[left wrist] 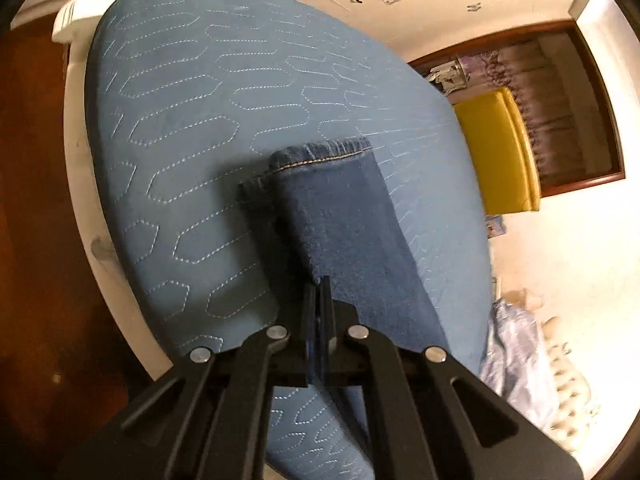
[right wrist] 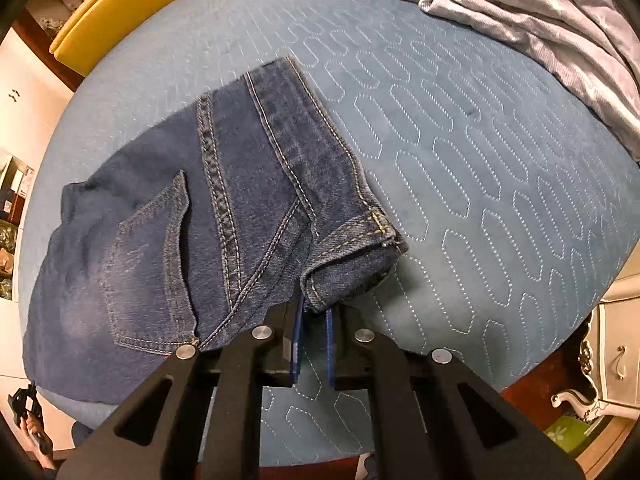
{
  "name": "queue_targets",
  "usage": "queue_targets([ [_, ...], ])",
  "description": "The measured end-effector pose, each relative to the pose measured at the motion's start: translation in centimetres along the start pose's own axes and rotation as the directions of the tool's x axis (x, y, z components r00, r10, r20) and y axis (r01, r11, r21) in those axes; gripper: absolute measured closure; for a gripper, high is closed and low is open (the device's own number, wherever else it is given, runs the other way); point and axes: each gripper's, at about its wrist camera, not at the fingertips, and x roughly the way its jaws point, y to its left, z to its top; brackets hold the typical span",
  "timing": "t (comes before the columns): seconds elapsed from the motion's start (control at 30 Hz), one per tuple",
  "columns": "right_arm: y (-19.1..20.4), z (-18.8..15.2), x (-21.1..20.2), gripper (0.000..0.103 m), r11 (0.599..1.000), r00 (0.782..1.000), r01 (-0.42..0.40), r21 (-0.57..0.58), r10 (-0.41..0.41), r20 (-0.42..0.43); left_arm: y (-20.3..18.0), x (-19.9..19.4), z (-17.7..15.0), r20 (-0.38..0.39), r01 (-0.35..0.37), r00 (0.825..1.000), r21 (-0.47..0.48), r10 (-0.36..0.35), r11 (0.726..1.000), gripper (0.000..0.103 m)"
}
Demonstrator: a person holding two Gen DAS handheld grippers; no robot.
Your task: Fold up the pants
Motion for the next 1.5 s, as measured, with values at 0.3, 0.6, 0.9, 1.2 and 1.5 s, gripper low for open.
queue_targets([
  [0.3,0.3,-0.6,1.1,0.101,0.998,0.999,0.044,-0.044,-0.043,0.021,-0.9,-2.8,0.0,0.194,-0.170,0.970,0.106,0.147,0.980,0.045],
  [0.6,0.7,-2.1,-1.0,0.012,0.990,0.985,0.129,-0.060,-0.121,0.120,-21.0,3.3,-15.6,0.237,-0.215,0.971,0.871,0.006,0.441,0.024],
  [0.9,2.4,-1.2,-8.4,0.022,0.939,0.914,0.314,-0.140,-0.259,0.311,-31.8,19.8,-28.2,-0.279,0.278,0.956,0.960,0.089,0.025,0.058],
  [1.2,25.3,3.9,-1.6,0.040,0.701,0.945,-0.100,-0.707,0.290,0.154,-33.4,23.5,-24.9,-0.198,0.189,0.976,0.977,0.094,0.096,0.057],
  [1.5,31.3,8.8,10.5,0.063,0.704,0.972,-0.076,-0.706,0.212,0.106,-33.5,28.2,-29.9,-0.216,0.213,0.969,0.976,0.120,0.035,0.033],
])
